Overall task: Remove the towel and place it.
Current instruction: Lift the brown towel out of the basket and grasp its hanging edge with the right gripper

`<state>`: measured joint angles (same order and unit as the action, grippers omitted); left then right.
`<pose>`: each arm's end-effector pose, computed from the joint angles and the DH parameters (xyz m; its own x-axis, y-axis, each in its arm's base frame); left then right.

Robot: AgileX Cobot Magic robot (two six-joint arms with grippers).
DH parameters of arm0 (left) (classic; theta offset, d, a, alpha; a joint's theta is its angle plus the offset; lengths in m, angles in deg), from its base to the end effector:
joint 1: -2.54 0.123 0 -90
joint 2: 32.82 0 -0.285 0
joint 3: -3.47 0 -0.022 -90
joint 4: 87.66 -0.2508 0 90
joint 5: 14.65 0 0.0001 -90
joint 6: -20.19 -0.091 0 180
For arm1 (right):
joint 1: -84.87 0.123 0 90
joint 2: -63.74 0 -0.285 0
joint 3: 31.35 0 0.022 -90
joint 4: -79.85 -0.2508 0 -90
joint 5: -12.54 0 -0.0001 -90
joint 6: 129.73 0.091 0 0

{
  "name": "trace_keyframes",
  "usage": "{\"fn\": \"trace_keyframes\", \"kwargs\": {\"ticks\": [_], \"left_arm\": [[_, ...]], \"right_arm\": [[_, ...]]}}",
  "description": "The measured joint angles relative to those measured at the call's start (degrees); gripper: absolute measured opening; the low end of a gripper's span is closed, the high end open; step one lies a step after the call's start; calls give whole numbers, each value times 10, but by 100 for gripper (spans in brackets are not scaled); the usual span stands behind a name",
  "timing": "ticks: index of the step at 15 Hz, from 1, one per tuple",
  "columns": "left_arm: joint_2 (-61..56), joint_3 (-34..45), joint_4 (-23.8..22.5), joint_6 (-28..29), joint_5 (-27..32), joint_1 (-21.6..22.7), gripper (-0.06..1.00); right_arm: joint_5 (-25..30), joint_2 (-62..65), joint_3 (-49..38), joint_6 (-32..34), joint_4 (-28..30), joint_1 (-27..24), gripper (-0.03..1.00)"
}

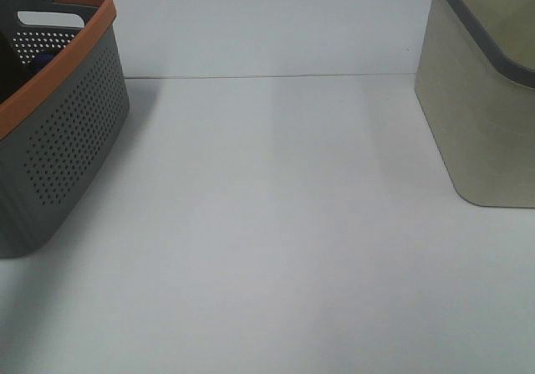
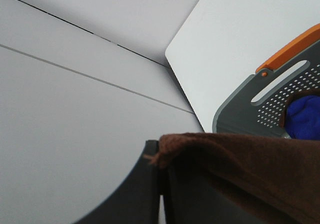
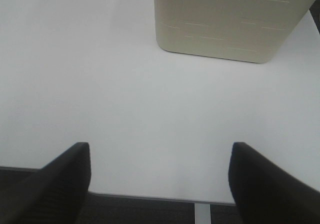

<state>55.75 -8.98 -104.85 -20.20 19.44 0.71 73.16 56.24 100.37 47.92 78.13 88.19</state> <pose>0.3162 0.0050 0.4601 -0.2899 0.8151 -0.5015 0.1937 0.5631 0.8033 -0.0062 0.0020 0.2789 -0.4414 -0.0519 -0.8958 -0.0929 0.9956 -0.0119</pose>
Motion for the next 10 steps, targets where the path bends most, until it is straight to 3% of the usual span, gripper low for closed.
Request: {"fn": "trace_keyframes", "kwargs": {"ticks": [5, 10], "left_arm": [[0, -19, 10, 0, 10, 0, 0], [0, -134, 119, 0, 131, 0, 0]], "right_arm": [[0, 0, 0, 0, 0, 0, 76], [-15, 0, 4, -6, -27, 0, 76]]}}
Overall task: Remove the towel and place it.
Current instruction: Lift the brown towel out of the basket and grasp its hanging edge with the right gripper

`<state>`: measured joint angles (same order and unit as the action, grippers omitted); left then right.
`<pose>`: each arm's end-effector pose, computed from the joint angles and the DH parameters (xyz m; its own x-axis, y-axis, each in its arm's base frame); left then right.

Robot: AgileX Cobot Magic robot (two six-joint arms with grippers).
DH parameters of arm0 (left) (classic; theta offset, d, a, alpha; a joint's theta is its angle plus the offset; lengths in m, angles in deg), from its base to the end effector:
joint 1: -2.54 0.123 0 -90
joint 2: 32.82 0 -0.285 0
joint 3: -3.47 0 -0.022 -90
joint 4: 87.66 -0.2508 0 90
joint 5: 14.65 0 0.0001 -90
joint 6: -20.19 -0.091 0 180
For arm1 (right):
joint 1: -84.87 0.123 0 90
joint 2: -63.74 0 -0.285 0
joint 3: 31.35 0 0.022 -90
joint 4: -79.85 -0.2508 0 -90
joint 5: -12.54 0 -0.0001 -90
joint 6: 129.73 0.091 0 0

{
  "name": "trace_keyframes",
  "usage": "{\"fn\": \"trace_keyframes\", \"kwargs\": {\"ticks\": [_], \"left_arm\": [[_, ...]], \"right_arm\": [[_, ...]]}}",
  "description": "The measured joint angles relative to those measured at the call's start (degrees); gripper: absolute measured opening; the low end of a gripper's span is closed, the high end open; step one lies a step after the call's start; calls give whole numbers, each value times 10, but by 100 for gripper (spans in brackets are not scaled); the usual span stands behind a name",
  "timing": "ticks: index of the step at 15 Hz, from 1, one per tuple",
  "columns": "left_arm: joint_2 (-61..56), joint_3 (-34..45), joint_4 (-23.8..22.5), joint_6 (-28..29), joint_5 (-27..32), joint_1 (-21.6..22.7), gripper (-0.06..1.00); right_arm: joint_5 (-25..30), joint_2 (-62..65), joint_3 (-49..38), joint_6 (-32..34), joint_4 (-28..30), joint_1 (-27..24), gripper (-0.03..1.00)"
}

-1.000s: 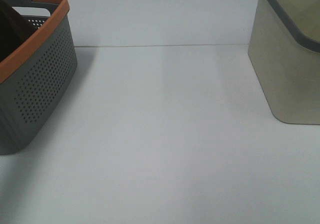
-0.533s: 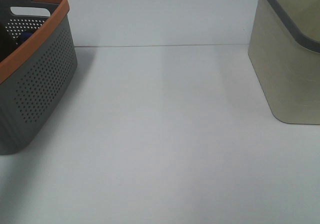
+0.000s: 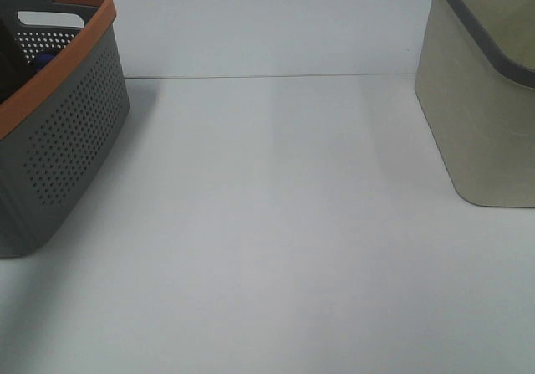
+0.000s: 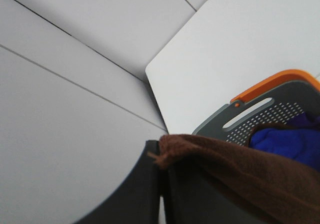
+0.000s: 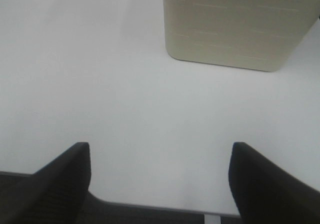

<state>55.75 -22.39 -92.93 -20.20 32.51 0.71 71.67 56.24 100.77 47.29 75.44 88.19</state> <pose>0.2912 -0.0032 0.5117 -0.2649 0.7016 -0.6615 0.2119 0.7116 0.6699 -0.0064 0.0057 0.2831 -0.4115 -0.0363 -0.9107 -0.1229 0.9923 0.0160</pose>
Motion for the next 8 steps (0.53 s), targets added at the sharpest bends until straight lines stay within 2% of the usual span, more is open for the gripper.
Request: {"fn": "trace_keyframes", "kwargs": {"ticks": [2, 6, 8], "left_arm": [[0, -29, 27, 0, 14, -14, 0], [23, -88, 24, 1, 22, -97, 0], [47, -123, 15, 2, 29, -133, 0]], "right_arm": [[-32, -25, 6, -27, -39, 0, 76], [-85, -136, 6, -159, -167, 0, 76], [-119, -171, 6, -191, -222, 0, 76]]}}
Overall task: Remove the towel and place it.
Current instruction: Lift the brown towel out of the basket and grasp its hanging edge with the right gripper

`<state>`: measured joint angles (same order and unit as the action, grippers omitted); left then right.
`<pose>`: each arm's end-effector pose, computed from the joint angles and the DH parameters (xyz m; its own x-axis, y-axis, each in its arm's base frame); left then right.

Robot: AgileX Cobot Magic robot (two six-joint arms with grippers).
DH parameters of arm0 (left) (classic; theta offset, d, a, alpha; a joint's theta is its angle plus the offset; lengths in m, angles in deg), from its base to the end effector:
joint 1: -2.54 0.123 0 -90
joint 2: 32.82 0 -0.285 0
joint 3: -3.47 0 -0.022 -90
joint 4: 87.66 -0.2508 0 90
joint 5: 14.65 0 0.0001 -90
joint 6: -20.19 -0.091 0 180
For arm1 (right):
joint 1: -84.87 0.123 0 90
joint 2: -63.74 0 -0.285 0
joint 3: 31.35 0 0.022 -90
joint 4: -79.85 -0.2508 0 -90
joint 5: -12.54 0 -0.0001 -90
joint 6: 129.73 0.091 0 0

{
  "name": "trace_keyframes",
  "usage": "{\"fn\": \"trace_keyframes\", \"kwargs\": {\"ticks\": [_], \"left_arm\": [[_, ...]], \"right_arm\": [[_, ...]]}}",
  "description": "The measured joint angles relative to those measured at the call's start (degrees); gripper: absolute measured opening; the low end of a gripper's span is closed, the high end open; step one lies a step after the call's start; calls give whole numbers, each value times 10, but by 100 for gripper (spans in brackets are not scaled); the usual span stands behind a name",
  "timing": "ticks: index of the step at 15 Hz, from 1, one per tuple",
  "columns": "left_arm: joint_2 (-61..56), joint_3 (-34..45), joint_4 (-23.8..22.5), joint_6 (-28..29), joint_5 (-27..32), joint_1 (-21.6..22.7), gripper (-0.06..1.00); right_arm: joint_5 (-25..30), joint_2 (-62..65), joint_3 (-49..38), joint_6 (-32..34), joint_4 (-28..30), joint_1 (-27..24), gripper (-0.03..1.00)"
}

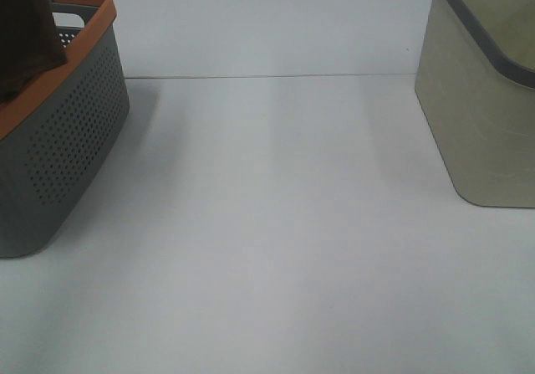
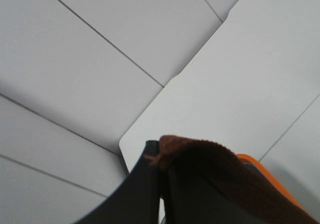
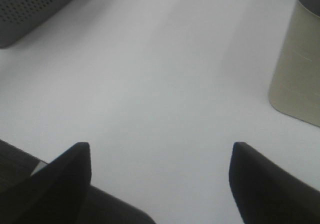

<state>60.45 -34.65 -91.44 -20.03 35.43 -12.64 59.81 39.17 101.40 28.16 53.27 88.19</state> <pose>0.2880 -0.0734 0.5450 -0.0405 0.7121 -0.7009 0.3288 0.6719 0.6636 0.0477 0.0328 0.3030 -0.4147 -0.0795 -0.9065 -0.3748 0.9227 0.0906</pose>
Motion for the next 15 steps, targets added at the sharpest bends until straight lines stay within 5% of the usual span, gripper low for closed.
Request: {"fn": "trace_keyframes", "kwargs": {"ticks": [4, 7, 15], "left_arm": [[131, -160, -63, 10, 12, -121, 0], [200, -225, -86, 15, 18, -170, 0], [284, -233, -49, 26, 21, -234, 0]], "right_arm": [[-93, -89, 0, -103, -92, 0, 76], [-116, -135, 0, -166, -124, 0, 76], [-189, -256, 0, -481, -390, 0, 76]]}}
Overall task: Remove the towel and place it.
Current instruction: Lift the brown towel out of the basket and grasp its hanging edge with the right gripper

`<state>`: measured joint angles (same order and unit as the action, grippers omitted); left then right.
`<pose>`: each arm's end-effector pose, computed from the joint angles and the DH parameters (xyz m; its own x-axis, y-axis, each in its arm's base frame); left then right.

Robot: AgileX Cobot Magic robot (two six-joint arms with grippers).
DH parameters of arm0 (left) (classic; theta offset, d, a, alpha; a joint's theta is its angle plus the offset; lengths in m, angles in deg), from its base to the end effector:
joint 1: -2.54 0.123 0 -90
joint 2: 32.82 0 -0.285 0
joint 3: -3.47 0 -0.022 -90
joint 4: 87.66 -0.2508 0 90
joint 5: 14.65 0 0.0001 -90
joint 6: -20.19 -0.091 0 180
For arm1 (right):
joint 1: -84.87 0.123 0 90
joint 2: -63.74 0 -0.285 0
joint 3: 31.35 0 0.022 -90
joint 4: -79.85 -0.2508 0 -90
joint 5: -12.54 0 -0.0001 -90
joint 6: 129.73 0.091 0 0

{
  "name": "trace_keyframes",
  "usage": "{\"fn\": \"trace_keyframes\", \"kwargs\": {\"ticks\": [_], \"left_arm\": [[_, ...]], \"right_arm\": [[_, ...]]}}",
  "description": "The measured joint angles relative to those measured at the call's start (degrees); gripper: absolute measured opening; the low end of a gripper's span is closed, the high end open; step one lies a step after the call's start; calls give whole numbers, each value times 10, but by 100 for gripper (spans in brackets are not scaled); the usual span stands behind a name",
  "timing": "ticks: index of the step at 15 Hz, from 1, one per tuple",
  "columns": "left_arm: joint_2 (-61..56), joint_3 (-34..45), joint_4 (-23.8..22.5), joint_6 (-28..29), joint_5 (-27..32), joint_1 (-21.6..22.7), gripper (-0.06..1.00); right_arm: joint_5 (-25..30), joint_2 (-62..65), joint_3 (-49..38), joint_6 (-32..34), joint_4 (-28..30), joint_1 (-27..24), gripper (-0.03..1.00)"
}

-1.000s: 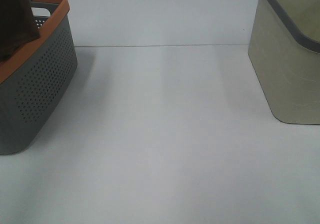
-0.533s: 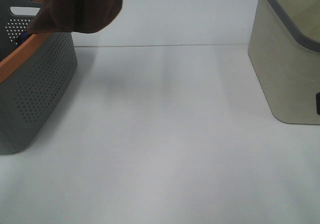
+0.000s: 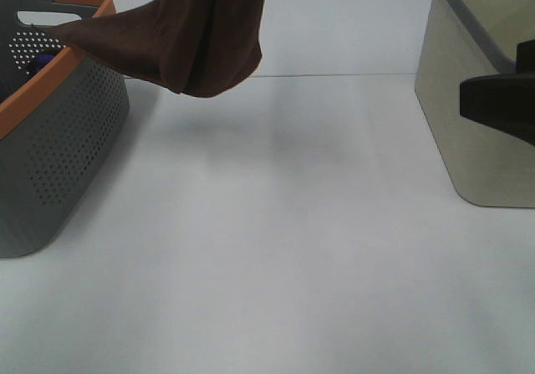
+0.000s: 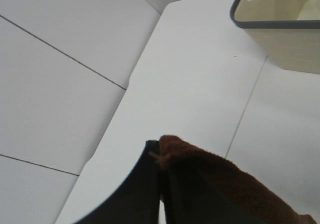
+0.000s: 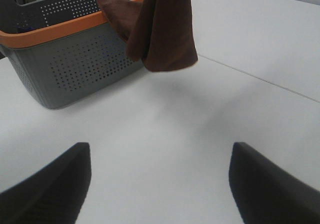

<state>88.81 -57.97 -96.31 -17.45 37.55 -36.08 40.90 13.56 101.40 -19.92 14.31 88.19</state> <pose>0.3504 -0.2661 0.4754 0.1489 0.7472 -0.6477 0.5906 0.4581 0.6643 0.1435 0.0478 0.3031 -0.2790 -0.1345 -0.9508 -0.4986 0.8665 0.0238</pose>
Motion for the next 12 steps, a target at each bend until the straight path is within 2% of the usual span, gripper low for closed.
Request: {"fn": "trace_keyframes", "kwargs": {"ticks": [1, 2, 3, 6, 9, 12], "left_arm": [[8, 0, 13, 0, 0, -3, 0], [23, 0, 23, 1, 5, -4, 0], [30, 0, 23, 1, 11, -4, 0], [41, 0, 29, 2, 24, -4, 0], [42, 0, 44, 2, 24, -4, 0], [42, 0, 65, 2, 24, -4, 0]], "right_arm": [[0, -19, 0, -39, -35, 0, 76], [0, -46, 0, -105, -85, 0, 76], [0, -59, 0, -131, -102, 0, 76], [3, -88, 0, -194, -135, 0, 76], [6, -97, 0, -221, -152, 0, 76], [19, -121, 0, -273, -216, 0, 76]]}}
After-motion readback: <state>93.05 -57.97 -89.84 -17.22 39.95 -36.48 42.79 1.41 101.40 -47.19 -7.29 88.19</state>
